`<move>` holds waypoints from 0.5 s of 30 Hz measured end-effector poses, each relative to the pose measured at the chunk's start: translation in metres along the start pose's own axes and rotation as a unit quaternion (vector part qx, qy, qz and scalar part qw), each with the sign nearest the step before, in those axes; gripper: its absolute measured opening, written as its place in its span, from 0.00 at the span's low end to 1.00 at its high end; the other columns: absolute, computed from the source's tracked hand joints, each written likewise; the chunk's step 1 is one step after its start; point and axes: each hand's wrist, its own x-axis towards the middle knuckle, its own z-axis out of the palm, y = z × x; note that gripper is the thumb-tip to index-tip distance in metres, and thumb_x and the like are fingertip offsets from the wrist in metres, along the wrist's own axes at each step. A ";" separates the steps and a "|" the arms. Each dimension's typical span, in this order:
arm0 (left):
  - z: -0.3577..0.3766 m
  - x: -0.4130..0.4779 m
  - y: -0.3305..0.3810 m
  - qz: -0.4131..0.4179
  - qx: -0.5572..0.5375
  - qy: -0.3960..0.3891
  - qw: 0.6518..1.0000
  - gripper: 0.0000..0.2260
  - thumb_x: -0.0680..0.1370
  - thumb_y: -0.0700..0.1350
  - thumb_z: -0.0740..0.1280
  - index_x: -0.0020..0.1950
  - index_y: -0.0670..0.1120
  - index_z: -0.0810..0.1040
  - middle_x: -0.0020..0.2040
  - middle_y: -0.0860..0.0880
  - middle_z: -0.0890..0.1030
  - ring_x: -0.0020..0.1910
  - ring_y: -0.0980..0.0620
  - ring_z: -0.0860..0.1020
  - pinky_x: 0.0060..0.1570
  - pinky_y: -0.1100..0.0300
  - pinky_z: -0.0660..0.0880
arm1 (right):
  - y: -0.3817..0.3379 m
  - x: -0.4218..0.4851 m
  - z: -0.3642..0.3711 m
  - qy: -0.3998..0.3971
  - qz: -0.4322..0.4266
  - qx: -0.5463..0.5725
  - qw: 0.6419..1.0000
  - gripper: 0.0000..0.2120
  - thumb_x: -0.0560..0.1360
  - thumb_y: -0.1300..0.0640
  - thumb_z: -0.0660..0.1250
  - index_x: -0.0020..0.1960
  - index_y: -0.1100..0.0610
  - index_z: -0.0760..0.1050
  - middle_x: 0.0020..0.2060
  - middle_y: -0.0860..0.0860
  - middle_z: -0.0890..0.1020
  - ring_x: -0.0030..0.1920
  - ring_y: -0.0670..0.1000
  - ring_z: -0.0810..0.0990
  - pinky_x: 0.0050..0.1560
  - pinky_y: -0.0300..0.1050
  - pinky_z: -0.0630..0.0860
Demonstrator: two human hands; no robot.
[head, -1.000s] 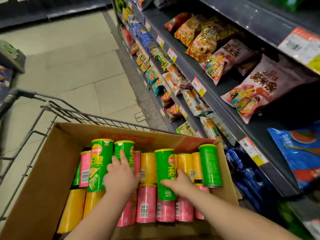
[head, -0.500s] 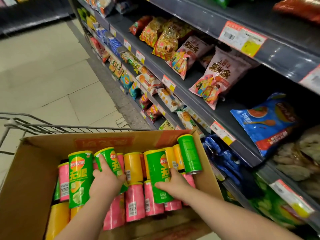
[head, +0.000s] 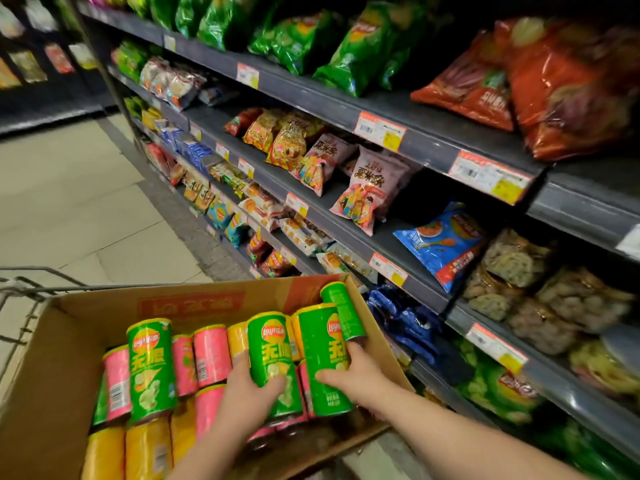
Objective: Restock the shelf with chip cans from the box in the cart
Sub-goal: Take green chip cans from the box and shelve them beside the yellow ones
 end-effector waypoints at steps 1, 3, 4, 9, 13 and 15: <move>0.001 -0.006 0.004 0.012 -0.006 -0.004 1.000 0.30 0.73 0.42 0.71 0.73 0.43 0.62 0.54 0.46 0.76 0.47 0.49 0.78 0.44 0.60 0.72 | -0.001 -0.008 -0.003 0.011 -0.001 0.006 1.000 0.29 0.68 0.50 0.74 0.64 0.53 0.67 0.58 0.51 0.77 0.57 0.50 0.77 0.59 0.44 0.75; 0.002 -0.021 0.014 0.053 -0.008 -0.010 0.999 0.28 0.73 0.42 0.71 0.71 0.44 0.64 0.52 0.47 0.76 0.44 0.51 0.77 0.41 0.61 0.70 | -0.002 -0.025 -0.010 0.036 -0.009 0.012 0.999 0.29 0.68 0.49 0.74 0.64 0.53 0.67 0.57 0.50 0.78 0.56 0.50 0.78 0.60 0.46 0.75; 0.003 -0.027 0.018 0.071 -0.013 -0.011 0.997 0.27 0.73 0.42 0.71 0.70 0.45 0.65 0.51 0.48 0.76 0.44 0.52 0.76 0.42 0.61 0.70 | -0.002 -0.034 -0.013 0.049 -0.015 0.015 0.999 0.28 0.68 0.49 0.74 0.64 0.53 0.67 0.56 0.49 0.78 0.56 0.50 0.78 0.59 0.46 0.75; 0.016 -0.058 0.033 0.138 -0.057 -0.042 0.988 0.24 0.71 0.42 0.72 0.62 0.52 0.65 0.45 0.57 0.76 0.42 0.62 0.75 0.39 0.67 0.70 | 0.005 -0.080 -0.031 0.115 -0.035 0.033 0.992 0.24 0.68 0.49 0.74 0.60 0.50 0.68 0.50 0.46 0.77 0.49 0.46 0.78 0.50 0.40 0.75; 0.029 -0.078 0.046 0.179 -0.065 -0.068 0.979 0.25 0.73 0.40 0.71 0.65 0.53 0.64 0.48 0.57 0.76 0.42 0.59 0.76 0.42 0.68 0.72 | 0.014 -0.112 -0.048 0.163 -0.039 0.049 0.985 0.23 0.68 0.48 0.74 0.57 0.50 0.68 0.51 0.47 0.78 0.51 0.48 0.79 0.55 0.46 0.77; 0.034 -0.088 0.055 0.195 -0.070 -0.086 0.975 0.26 0.73 0.42 0.72 0.65 0.53 0.64 0.47 0.60 0.75 0.43 0.60 0.77 0.43 0.69 0.73 | 0.018 -0.126 -0.058 0.180 -0.045 0.060 0.981 0.20 0.68 0.48 0.73 0.54 0.48 0.67 0.49 0.45 0.78 0.49 0.46 0.79 0.53 0.45 0.77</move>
